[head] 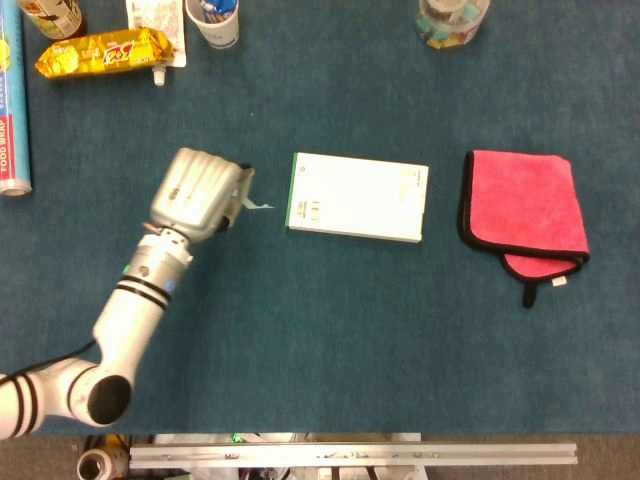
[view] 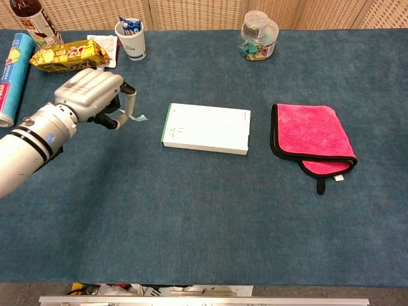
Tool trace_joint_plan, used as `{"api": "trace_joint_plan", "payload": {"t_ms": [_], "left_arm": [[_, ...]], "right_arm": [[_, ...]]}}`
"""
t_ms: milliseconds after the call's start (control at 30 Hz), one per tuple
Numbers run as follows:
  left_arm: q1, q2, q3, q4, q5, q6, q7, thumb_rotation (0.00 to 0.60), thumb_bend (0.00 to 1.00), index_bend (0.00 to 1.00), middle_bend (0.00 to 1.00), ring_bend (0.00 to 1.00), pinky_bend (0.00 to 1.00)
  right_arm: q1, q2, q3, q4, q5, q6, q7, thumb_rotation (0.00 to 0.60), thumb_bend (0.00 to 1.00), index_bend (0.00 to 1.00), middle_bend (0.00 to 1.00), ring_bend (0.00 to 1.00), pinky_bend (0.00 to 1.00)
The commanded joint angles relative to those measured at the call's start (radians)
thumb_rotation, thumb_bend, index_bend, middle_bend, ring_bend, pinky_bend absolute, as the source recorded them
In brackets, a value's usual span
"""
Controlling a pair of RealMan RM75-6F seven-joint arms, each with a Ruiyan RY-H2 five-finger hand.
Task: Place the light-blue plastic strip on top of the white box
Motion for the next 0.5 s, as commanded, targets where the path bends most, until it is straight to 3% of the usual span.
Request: {"api": "trace_joint_plan", "payload": {"t_ms": [33, 500], "left_arm": [[-0.025, -0.031, -0.018, 0.003, -0.017, -0.005, 0.025, 0.6, 0.4, 0.6, 1.0, 1.0, 0.99], [-0.117, -0.185, -0.047, 0.081, -0.111, 0.01, 0.192, 0.6, 0.4, 0.6, 1.0, 1.0, 0.99]], "right_arm": [[-0.001, 0.002, -0.001, -0.004, -0.001, 0.002, -0.003, 0.6, 0.16, 0.39, 0.42, 0.42, 0.54], [0.0, 0.002, -0.005, -0.008, 0.002, 0.001, -0.004, 0.6, 0.16, 0.39, 0.42, 0.42, 0.54]]}}
